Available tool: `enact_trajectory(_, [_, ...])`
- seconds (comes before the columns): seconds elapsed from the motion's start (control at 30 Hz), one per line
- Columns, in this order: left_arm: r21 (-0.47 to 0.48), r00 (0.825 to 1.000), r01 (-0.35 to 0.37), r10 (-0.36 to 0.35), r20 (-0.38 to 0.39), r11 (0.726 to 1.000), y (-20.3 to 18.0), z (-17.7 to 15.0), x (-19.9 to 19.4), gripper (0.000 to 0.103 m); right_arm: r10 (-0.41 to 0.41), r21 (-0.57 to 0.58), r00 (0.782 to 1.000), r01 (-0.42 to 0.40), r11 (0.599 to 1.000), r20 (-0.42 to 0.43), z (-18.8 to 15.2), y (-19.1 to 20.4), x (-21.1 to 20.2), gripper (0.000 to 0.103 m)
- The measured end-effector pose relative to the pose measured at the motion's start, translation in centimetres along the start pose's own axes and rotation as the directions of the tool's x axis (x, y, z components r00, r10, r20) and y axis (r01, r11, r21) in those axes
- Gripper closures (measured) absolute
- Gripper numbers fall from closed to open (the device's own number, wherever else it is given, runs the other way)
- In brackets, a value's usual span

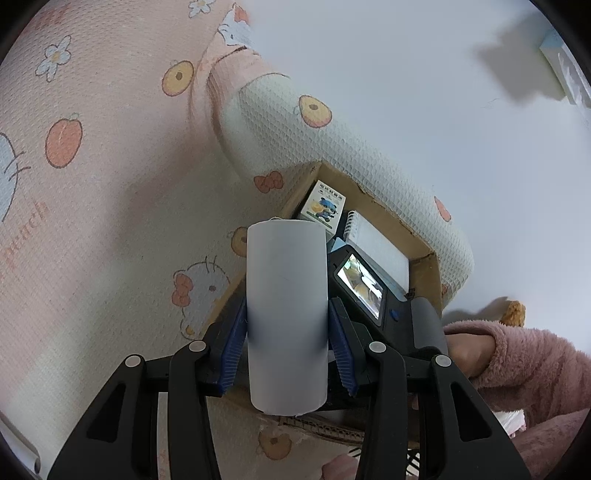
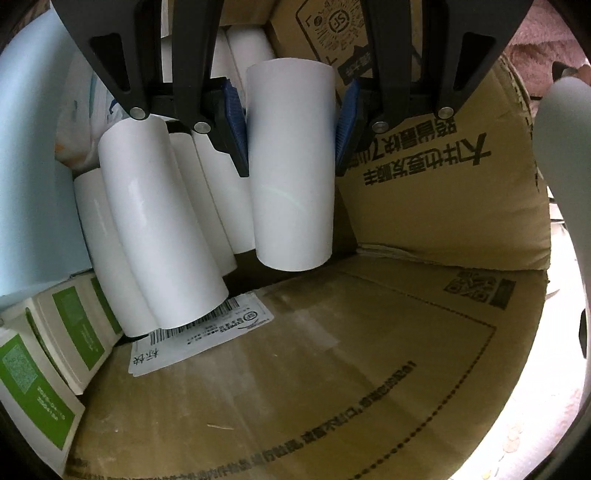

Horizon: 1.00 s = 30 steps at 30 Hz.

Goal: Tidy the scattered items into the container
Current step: 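Lower the right tool's tube into the box among the white rolls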

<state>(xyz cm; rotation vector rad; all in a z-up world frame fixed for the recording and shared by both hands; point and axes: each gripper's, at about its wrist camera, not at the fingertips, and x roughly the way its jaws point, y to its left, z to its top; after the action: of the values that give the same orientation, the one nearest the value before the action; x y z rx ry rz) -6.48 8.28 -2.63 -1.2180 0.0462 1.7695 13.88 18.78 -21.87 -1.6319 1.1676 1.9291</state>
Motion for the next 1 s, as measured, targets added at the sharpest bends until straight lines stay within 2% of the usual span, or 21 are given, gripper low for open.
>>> enact_trajectory(0.17, [0.012, 1.000, -0.015, 0.015, -0.020, 1.000, -0.3, -0.1, 0.2, 0.055, 0.010, 0.011, 1.000, -0.011, 1.000, 0.019, -0.5, -0.5, -0.8, 0.062])
enact_trajectory(0.47, [0.023, 0.998, -0.048, 0.049, -0.047, 0.999, -0.8, -0.3, 0.4, 0.055, -0.019, 0.005, 0.996, 0.018, 1.000, 0.084, -2.1, -0.9, -2.2, 0.062])
enact_trajectory(0.53, [0.027, 0.997, -0.057, 0.058, -0.051, 0.998, -0.9, -0.3, 0.5, 0.055, -0.030, 0.007, 0.995, 0.029, 1.000, 0.097, -2.2, -1.1, -2.1, 0.067])
enact_trajectory(0.57, [0.029, 0.996, -0.066, 0.068, -0.052, 0.997, -0.9, -0.3, 0.5, 0.055, -0.030, 0.005, 0.995, 0.029, 1.000, 0.092, -2.2, -1.1, -2.0, 0.077])
enact_trajectory(0.6, [0.025, 0.996, -0.067, 0.068, -0.050, 0.997, -0.8, -0.3, 0.4, 0.055, -0.026, 0.010, 0.997, 0.026, 1.000, 0.074, -2.2, -1.4, -1.7, 0.079])
enact_trajectory(0.7, [0.005, 0.997, -0.051, 0.052, -0.061, 0.999, -0.7, -0.2, 0.2, 0.055, -0.009, 0.024, 0.998, 0.007, 1.000, 0.062, -2.3, -2.0, -1.4, 0.081])
enact_trajectory(0.87, [0.018, 0.996, -0.056, 0.057, -0.065, 0.998, -1.3, -0.2, 0.1, 0.055, -0.039, 0.022, 0.998, 0.038, 0.999, 0.056, -2.9, -2.7, -0.9, 0.081])
enact_trajectory(1.0, [0.018, 0.995, -0.067, 0.069, -0.079, 0.998, -1.7, -0.3, 0.4, 0.055, -0.054, 0.028, 0.999, 0.054, 0.998, -0.001, -3.2, -3.5, -0.7, 0.081])
